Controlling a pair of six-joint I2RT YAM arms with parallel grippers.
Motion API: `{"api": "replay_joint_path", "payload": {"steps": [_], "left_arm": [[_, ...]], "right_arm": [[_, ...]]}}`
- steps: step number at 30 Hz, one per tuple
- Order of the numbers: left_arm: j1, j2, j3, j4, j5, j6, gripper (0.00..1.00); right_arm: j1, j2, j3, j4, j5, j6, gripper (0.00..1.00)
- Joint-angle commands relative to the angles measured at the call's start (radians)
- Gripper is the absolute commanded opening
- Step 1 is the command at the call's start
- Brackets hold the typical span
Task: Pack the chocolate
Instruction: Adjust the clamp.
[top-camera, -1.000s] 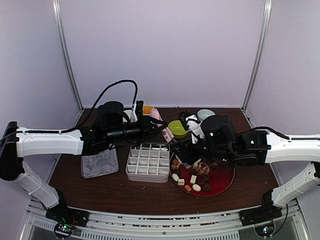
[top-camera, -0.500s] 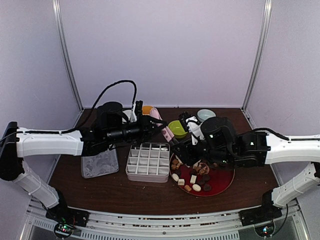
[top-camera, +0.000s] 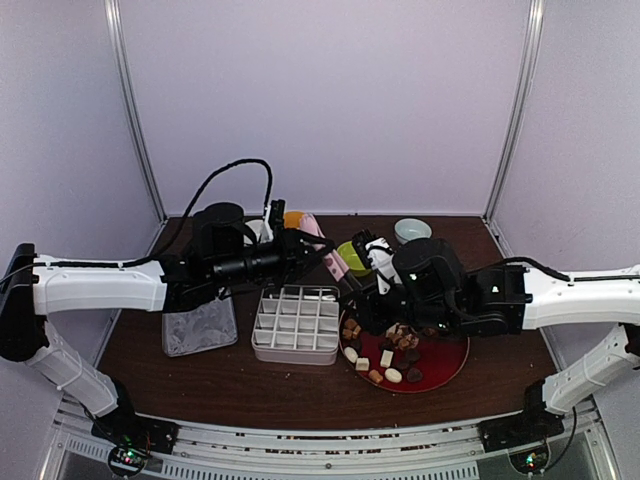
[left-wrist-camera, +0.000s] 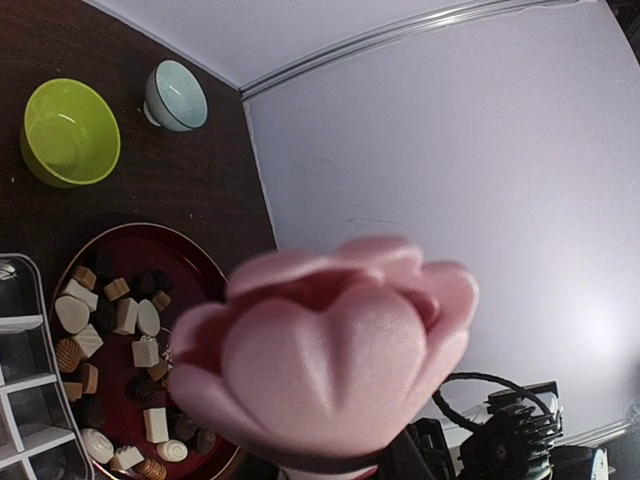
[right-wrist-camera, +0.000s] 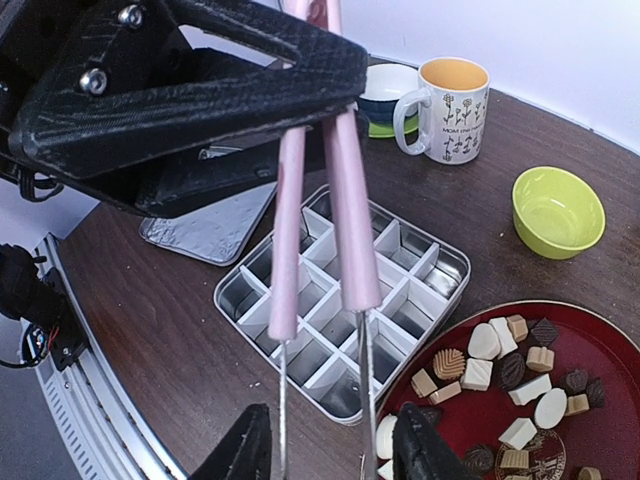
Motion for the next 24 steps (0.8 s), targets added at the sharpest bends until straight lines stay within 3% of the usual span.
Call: {"api": "replay_joint_path", "payload": {"steps": [1,24], "left_arm": [[0.005,-0.016,-0.012,0.081,0.013,-0.01,0.18],[0.005,-0.021,-0.009,0.076,0.022,-0.008,0.18]], "right_arm": [[0.007,0.004,0.027,-0.001,0.038,-0.001,0.42],[0.006,0.034,0.081,-0.023,0.073,-0.024,0.35]]}}
